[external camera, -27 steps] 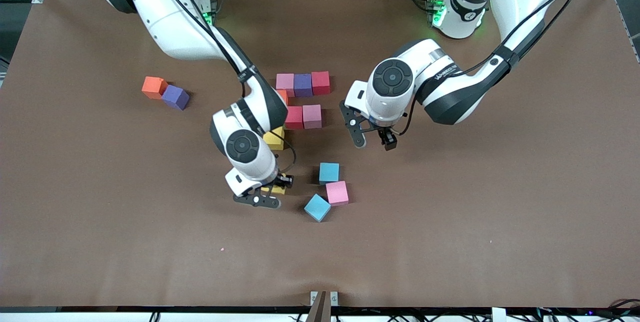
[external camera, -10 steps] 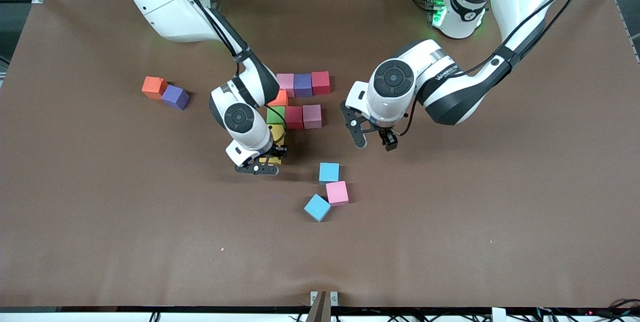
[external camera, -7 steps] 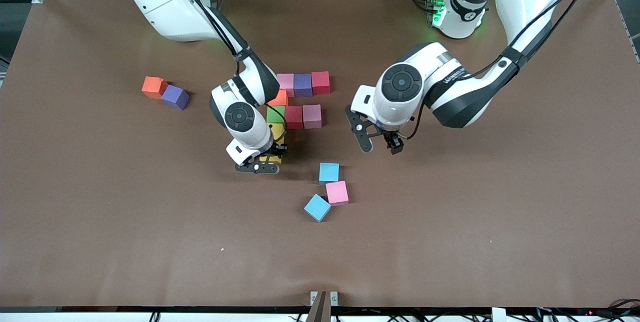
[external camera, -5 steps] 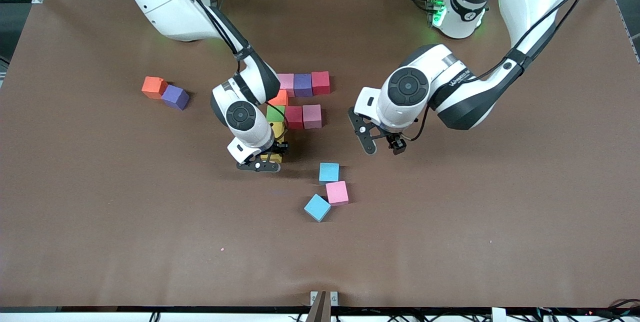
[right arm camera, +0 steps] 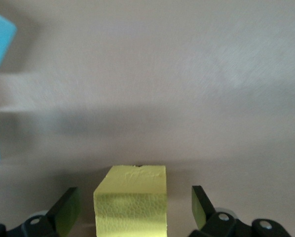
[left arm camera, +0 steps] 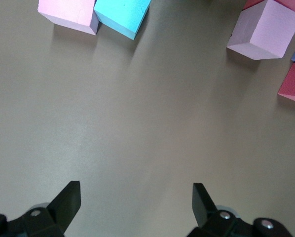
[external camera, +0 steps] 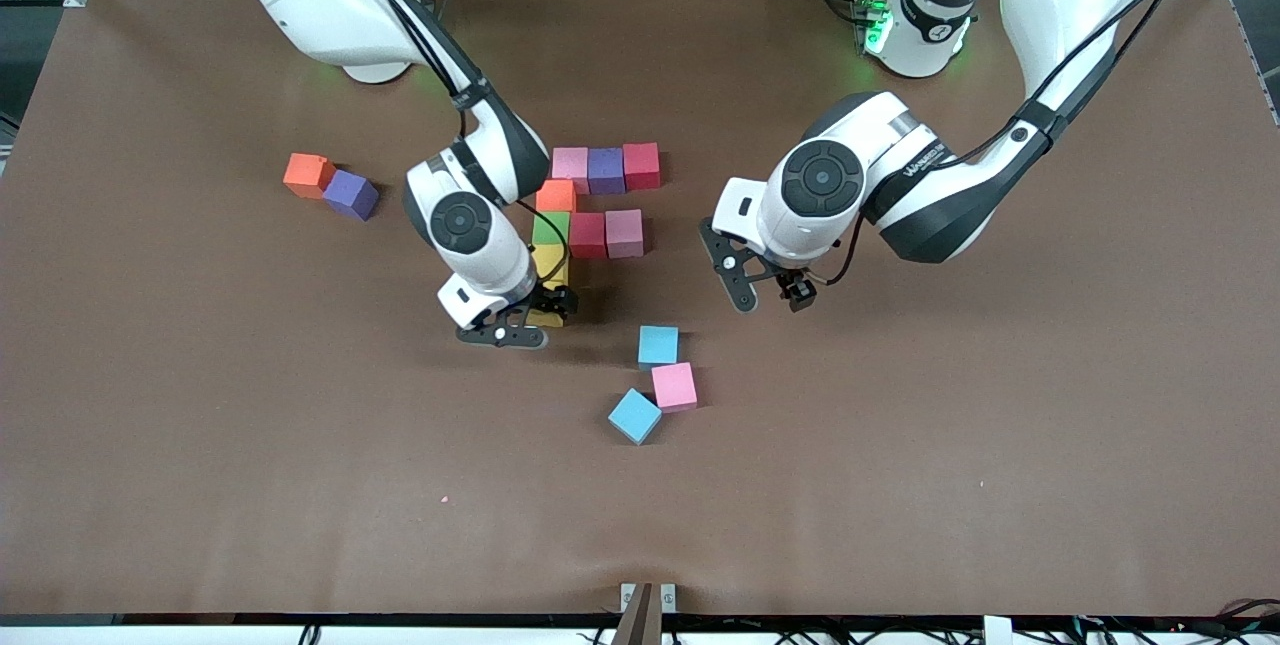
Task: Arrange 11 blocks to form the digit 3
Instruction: 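Set the yellow cube below the other yellow cube and open the right gripper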
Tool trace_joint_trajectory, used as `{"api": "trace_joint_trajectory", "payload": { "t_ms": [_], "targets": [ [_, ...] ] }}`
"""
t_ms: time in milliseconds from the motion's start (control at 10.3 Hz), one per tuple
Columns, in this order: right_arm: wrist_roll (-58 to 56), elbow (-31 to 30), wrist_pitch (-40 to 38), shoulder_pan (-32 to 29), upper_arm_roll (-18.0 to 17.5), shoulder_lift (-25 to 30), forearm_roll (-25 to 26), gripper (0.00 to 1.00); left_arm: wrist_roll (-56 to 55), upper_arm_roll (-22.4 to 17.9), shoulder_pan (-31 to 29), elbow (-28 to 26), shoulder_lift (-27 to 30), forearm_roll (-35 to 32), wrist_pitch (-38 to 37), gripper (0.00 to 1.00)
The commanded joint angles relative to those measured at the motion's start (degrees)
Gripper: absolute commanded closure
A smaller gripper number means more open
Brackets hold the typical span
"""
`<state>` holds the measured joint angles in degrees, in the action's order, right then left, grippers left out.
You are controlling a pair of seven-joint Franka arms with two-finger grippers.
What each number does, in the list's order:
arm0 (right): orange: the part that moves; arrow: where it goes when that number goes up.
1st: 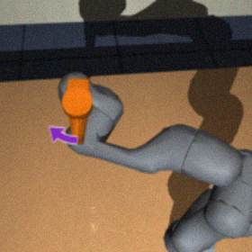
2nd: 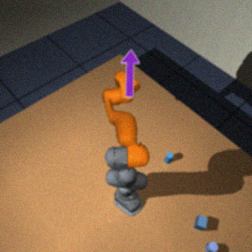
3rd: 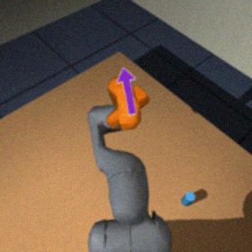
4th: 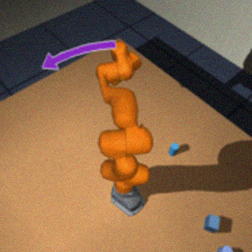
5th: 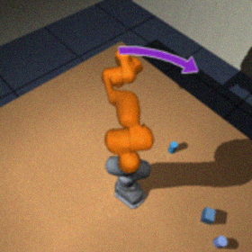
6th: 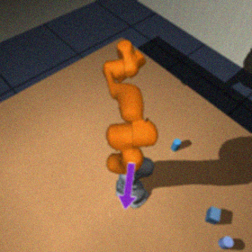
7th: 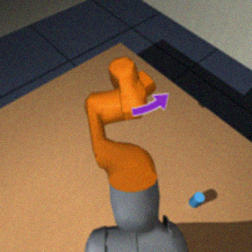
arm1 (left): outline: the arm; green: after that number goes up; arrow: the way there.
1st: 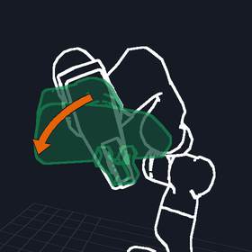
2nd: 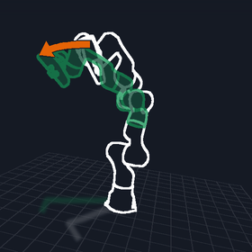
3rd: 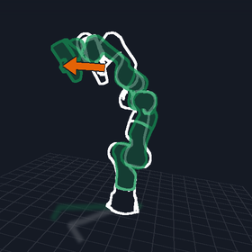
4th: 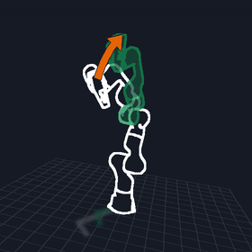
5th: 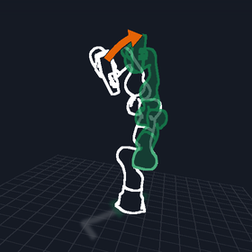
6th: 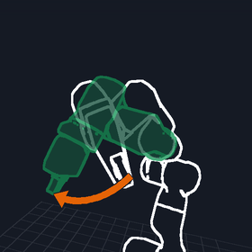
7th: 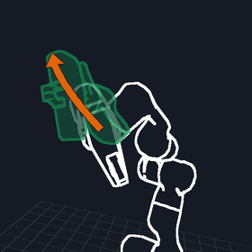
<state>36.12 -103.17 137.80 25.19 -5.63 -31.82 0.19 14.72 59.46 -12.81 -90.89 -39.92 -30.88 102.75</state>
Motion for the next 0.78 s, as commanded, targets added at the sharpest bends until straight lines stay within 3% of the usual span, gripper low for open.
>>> {"api": "trace_joint_trajectory", "payload": {
  "t_ms": [0,388,678],
  "targets": [
    [-1.30,-0.28,-3.57,-2.16,-0.44,3.34,0.33,0.00,1.01,-0.31,-0.63,0.10,0.81,1.61,-0.88,0.00],
    [-15.86,0.17,-11.48,-3.92,3.59,6.94,0.25,0.00,1.11,-1.02,1.11,0.45,-0.94,1.17,1.91,0.00],
    [-25.53,-0.27,-15.09,-4.71,7.54,8.53,0.16,0.00,1.10,-7.93,8.73,2.73,-1.57,1.17,10.96,0.00]
  ]
}}
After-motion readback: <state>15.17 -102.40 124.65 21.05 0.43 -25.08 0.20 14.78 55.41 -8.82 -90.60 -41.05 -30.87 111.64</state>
